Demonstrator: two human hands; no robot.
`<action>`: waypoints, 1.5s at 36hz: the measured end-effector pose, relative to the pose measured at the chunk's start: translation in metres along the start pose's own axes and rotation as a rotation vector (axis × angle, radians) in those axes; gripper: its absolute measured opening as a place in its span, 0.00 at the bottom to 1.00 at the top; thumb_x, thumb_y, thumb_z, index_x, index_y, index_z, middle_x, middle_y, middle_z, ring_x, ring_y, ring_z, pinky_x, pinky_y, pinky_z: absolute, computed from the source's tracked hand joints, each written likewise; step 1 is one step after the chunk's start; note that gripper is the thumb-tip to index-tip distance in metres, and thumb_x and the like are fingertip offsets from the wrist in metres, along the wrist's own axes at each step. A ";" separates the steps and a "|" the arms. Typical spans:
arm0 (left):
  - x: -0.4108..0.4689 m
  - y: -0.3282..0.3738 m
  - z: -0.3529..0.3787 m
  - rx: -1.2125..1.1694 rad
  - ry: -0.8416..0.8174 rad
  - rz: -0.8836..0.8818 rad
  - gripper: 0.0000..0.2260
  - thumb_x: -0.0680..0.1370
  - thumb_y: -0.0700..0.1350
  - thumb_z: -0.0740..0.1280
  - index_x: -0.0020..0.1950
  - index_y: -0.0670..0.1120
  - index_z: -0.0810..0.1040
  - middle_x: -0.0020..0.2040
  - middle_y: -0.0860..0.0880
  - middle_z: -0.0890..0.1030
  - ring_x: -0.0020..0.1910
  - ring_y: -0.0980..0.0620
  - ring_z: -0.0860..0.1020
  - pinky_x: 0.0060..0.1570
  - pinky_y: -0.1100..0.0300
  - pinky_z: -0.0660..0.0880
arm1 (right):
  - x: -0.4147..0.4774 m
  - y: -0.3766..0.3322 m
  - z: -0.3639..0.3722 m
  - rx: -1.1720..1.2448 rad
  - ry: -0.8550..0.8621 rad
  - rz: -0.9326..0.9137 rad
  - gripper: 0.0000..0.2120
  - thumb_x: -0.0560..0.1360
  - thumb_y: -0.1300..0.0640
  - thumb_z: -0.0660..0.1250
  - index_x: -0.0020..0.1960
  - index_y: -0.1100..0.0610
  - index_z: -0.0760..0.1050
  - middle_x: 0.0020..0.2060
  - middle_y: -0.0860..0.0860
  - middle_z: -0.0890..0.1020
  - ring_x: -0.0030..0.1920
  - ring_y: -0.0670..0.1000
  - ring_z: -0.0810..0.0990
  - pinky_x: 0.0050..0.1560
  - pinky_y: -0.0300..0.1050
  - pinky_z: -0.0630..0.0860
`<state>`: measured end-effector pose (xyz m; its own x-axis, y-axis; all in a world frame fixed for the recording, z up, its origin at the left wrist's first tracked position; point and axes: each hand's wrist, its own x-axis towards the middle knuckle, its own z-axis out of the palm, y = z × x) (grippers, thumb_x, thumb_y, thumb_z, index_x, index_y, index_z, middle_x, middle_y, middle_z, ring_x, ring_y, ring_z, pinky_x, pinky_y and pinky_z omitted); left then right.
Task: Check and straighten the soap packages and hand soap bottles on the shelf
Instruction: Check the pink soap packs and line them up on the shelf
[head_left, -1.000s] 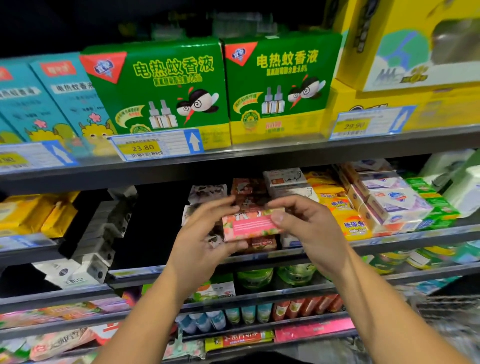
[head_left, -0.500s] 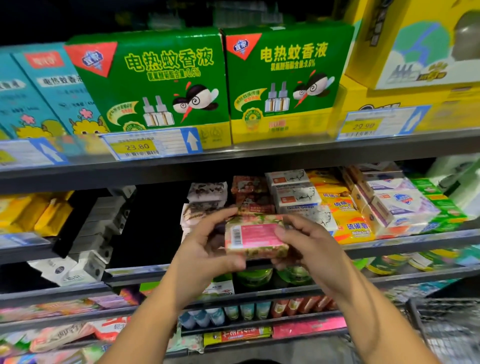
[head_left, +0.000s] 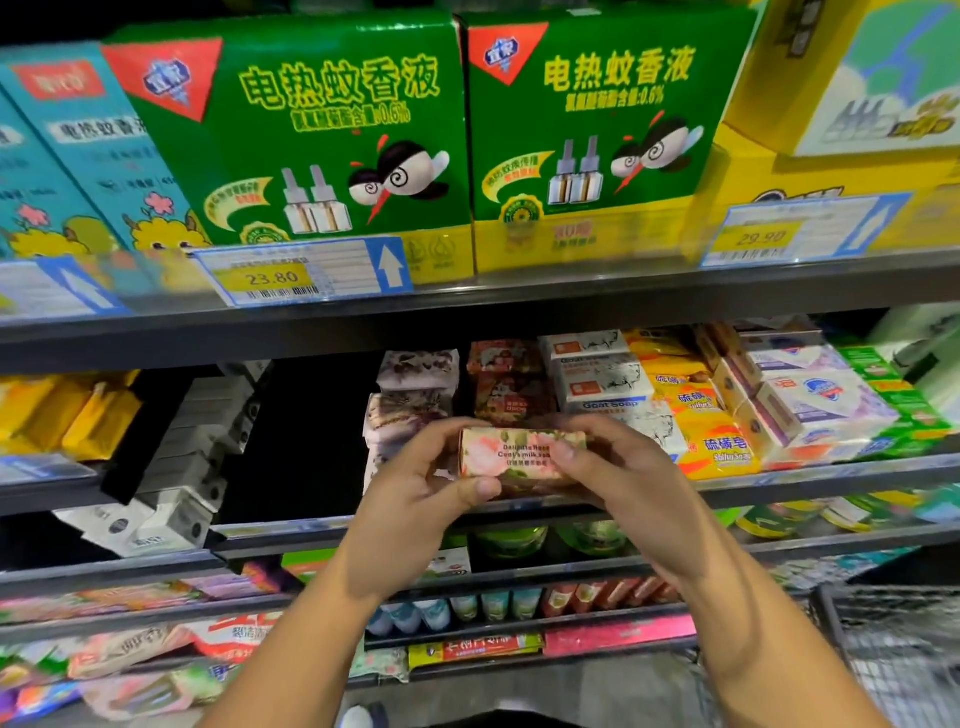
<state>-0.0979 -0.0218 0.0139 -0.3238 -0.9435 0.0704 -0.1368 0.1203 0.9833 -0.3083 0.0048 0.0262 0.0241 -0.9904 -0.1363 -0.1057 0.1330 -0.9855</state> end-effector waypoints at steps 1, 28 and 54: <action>-0.001 0.002 0.001 -0.007 0.009 -0.006 0.19 0.71 0.48 0.71 0.61 0.51 0.74 0.50 0.63 0.82 0.50 0.63 0.80 0.47 0.70 0.74 | 0.001 0.002 -0.001 0.009 -0.002 -0.018 0.17 0.67 0.37 0.75 0.53 0.40 0.81 0.50 0.44 0.85 0.54 0.47 0.83 0.57 0.49 0.80; -0.010 0.000 -0.007 0.188 0.149 0.068 0.20 0.70 0.46 0.77 0.59 0.57 0.75 0.60 0.51 0.73 0.56 0.69 0.75 0.49 0.76 0.72 | -0.007 -0.011 0.011 0.144 -0.083 0.071 0.21 0.73 0.40 0.65 0.59 0.52 0.78 0.41 0.61 0.83 0.37 0.57 0.83 0.37 0.47 0.81; -0.011 0.008 -0.024 0.334 0.035 0.103 0.26 0.59 0.61 0.81 0.53 0.62 0.76 0.49 0.63 0.81 0.52 0.62 0.80 0.48 0.69 0.76 | -0.004 0.016 0.006 -0.247 0.034 -0.353 0.22 0.65 0.46 0.79 0.56 0.39 0.77 0.51 0.41 0.83 0.53 0.47 0.82 0.50 0.42 0.80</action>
<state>-0.0733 -0.0182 0.0250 -0.3200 -0.9307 0.1775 -0.4062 0.3040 0.8617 -0.3041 0.0107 0.0099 0.0688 -0.9748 0.2122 -0.3319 -0.2229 -0.9166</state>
